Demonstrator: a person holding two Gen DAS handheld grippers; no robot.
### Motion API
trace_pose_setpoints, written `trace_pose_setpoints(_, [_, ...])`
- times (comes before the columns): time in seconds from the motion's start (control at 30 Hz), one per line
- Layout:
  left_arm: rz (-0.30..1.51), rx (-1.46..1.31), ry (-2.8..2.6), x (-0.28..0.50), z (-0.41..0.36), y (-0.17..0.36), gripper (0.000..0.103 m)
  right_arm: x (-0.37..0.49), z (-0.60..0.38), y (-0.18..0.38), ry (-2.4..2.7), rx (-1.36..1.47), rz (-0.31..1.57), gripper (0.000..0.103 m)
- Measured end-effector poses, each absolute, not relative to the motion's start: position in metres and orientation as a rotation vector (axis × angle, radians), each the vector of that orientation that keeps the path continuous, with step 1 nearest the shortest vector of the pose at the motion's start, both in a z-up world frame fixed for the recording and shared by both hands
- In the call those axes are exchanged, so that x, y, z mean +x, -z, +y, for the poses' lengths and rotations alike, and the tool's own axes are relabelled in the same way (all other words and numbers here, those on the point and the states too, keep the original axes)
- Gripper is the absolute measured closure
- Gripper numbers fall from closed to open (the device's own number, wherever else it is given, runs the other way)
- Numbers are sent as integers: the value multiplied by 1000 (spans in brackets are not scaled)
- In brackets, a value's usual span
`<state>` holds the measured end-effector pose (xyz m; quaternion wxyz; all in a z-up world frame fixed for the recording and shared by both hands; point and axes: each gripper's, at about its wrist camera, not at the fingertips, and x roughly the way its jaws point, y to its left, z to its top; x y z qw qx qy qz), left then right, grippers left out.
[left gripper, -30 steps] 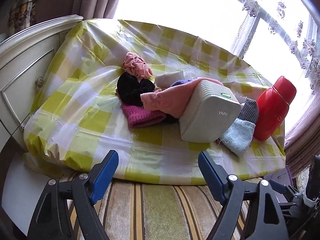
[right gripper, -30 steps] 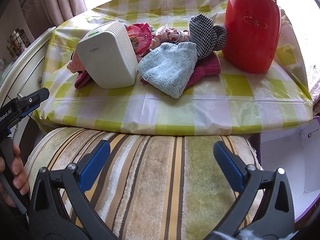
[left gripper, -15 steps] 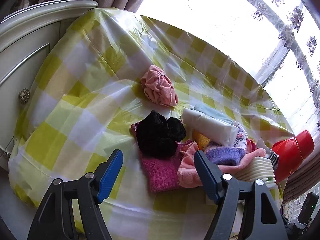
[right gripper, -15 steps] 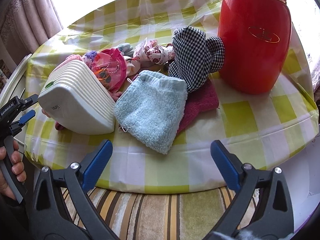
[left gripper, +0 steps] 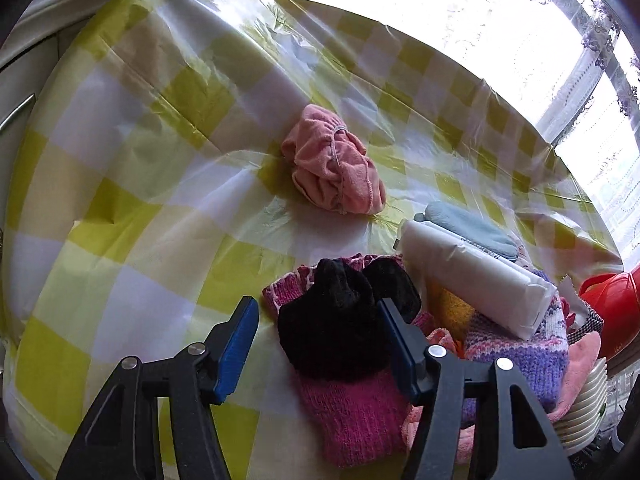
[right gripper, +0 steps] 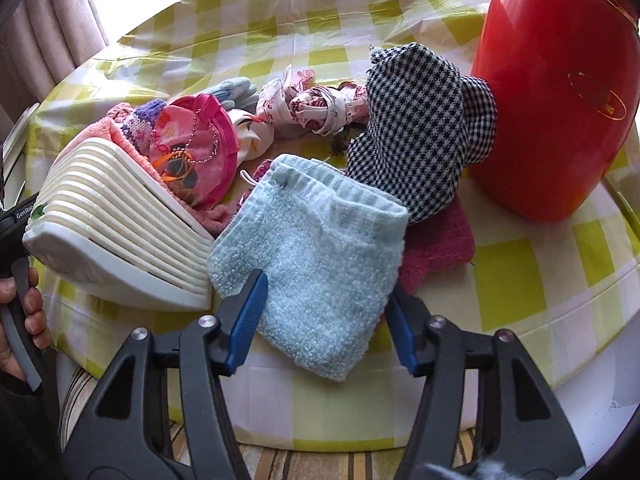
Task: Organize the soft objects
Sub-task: 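Grasp the light blue towel with the right gripper while the left gripper grasps the black cloth, then carry both cloths to the white box and release them inside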
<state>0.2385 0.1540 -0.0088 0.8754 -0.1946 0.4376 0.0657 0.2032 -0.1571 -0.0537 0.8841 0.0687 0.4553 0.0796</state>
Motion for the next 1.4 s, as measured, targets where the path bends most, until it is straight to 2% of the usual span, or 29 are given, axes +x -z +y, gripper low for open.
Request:
trace_pose_setpoints(0.03, [925, -406, -129, 240, 153, 12, 67, 206, -155, 55, -170, 143, 952, 60])
trace_pose_setpoints(0.07, [931, -401, -127, 242, 152, 14, 73, 208, -154, 55, -180, 147, 951, 70])
trace_pose_setpoints(0.1, [927, -396, -136, 241, 152, 15, 83, 208, -154, 54, -188, 152, 943, 74])
trace_pose_setpoints(0.17, [908, -393, -153, 237, 154, 11, 88, 204, -156, 49, -203, 163, 913, 84])
trace_pose_setpoints(0.23, [889, -395, -162, 231, 156, 6, 92, 198, -160, 44, -230, 175, 888, 86])
trace_pose_setpoints(0.43, [821, -384, -203, 209, 153, -15, 93, 181, -173, 34, -278, 201, 848, 88])
trace_pose_setpoints(0.87, [659, -291, -214, 164, 122, -94, 93, 142, -228, -6, -264, 249, 743, 88])
trace_pose_setpoints(1.2, [560, -248, 6, 142, 42, -155, 93, 110, -293, -17, -129, 230, 709, 88])
trace_pose_setpoints(1.4, [569, -225, 192, 136, -29, -162, 93, 94, -338, -6, -62, 260, 722, 88])
